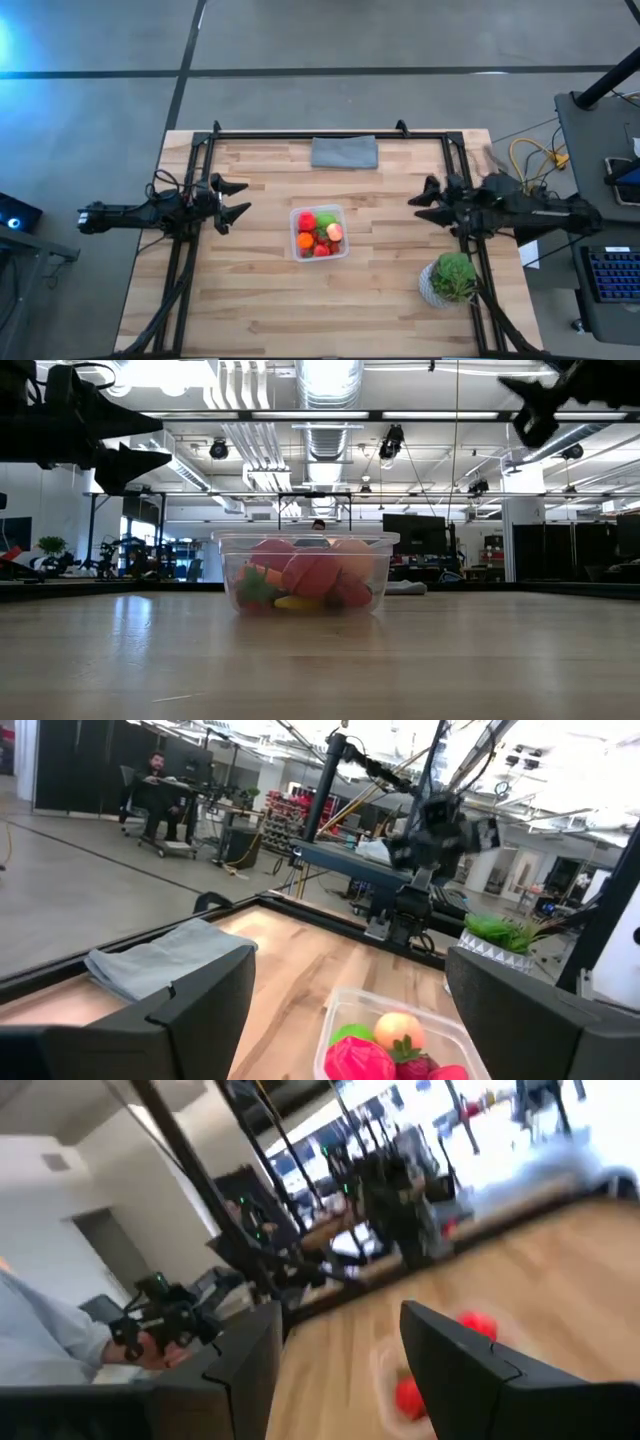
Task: Pick and placing Produce into tupperware
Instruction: Return to Home Position
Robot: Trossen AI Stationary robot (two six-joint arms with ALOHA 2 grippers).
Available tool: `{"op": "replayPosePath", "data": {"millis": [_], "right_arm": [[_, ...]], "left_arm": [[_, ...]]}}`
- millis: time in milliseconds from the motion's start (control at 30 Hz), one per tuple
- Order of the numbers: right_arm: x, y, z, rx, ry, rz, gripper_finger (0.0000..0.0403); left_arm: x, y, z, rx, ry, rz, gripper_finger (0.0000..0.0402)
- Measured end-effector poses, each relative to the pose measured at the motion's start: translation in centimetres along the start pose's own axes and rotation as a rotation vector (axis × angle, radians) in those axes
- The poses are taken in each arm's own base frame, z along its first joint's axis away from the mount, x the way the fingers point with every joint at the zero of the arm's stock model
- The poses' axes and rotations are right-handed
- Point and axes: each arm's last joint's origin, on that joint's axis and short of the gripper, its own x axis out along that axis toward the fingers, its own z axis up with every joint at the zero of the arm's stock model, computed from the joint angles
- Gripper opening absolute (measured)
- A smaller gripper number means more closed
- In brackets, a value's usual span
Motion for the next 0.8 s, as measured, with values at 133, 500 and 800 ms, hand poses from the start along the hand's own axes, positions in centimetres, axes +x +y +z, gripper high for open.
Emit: {"op": "replayPosePath", "data": {"millis": [133, 500, 800], "right_arm": [[-1.4, 2.0, 2.7, -0.132, -0.076, 0.039, 0.0199], [-2.8, 0.5, -0.5, -0.077, -0.168, 0.088, 0.0198], [-2.2, -0.6, -2.0, -0.081, -0.145, 0.077, 0.0198]], "left_arm": [[0.0, 0.0, -0.1, 0.020, -0.001, 0.011, 0.0313], [0.0, 0.2, -0.4, -0.011, -0.007, 0.027, 0.0313], [0.1, 0.2, -0.5, -0.009, 0.001, 0.029, 0.0313]]}}
